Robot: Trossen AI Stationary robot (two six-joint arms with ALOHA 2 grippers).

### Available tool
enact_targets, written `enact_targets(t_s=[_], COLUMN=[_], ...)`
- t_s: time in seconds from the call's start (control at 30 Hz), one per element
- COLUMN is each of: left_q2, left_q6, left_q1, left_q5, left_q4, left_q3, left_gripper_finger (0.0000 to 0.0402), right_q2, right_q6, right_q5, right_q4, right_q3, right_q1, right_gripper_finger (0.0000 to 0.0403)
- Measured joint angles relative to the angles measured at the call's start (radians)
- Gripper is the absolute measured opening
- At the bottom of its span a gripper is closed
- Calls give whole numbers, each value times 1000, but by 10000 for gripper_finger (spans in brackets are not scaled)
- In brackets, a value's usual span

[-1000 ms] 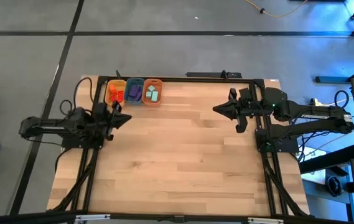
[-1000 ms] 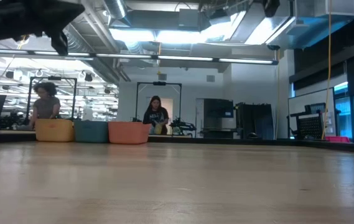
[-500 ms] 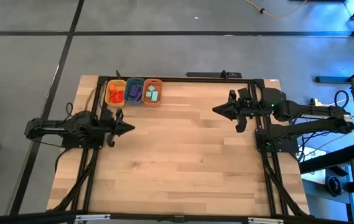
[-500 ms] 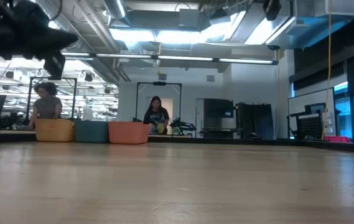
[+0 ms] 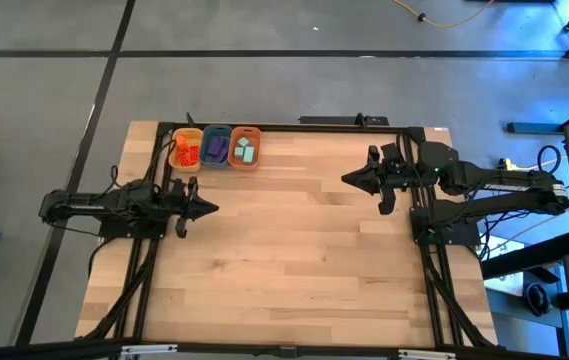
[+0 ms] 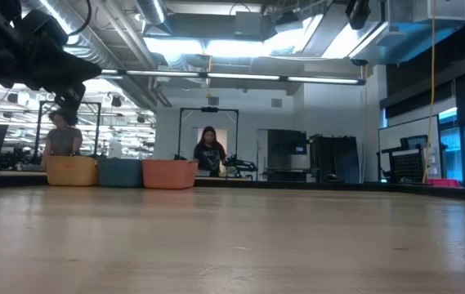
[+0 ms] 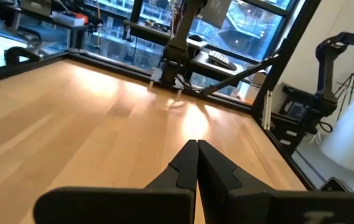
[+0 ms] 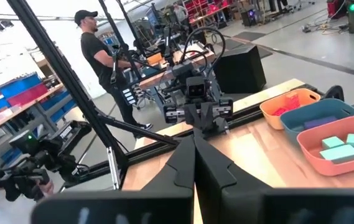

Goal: Sort & place blocks by color
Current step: Return to Home Position

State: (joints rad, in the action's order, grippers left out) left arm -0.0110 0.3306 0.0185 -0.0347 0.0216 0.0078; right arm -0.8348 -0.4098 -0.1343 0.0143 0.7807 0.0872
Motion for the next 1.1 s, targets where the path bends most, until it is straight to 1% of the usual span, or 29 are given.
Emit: enact_targets(t_s=[0.13, 0.27, 0.43, 0.57, 0.63, 0.73, 0.87, 1.0, 1.1], left_q2=[-1, -1, -1, -1, -1, -1, -1, -1, -1], left_q6=[0, 0, 0, 0, 0, 0, 0, 0, 0], left_q1=[0, 1, 1, 1, 1, 1, 1, 1, 1], left_q5=[0, 0, 0, 0, 0, 0, 0, 0, 0], left_q4=[-2, -2, -3, -3, -3, -3, -3, -3, -4], left_q3=[0, 0, 0, 0, 0, 0, 0, 0, 0], left_gripper_finger=[0, 0, 0, 0, 0, 0, 0, 0, 0], right_q2=[23, 97, 249, 390, 470, 583, 700, 789, 833], right_q6=[41, 117, 179, 194, 198, 182, 207, 231, 208], right_q5=[-46, -51, -51, -61, -83, -85, -18, 137, 206], right_q4=[-14, -151, -294, -287, -292, -289, -291, -289, -286], right_q3=[0, 0, -3, -54, -101, -157, -198, -237, -286], right_q1=[0, 0, 0, 0, 0, 0, 0, 0, 0], right_gripper_finger=[0, 0, 0, 0, 0, 0, 0, 0, 0])
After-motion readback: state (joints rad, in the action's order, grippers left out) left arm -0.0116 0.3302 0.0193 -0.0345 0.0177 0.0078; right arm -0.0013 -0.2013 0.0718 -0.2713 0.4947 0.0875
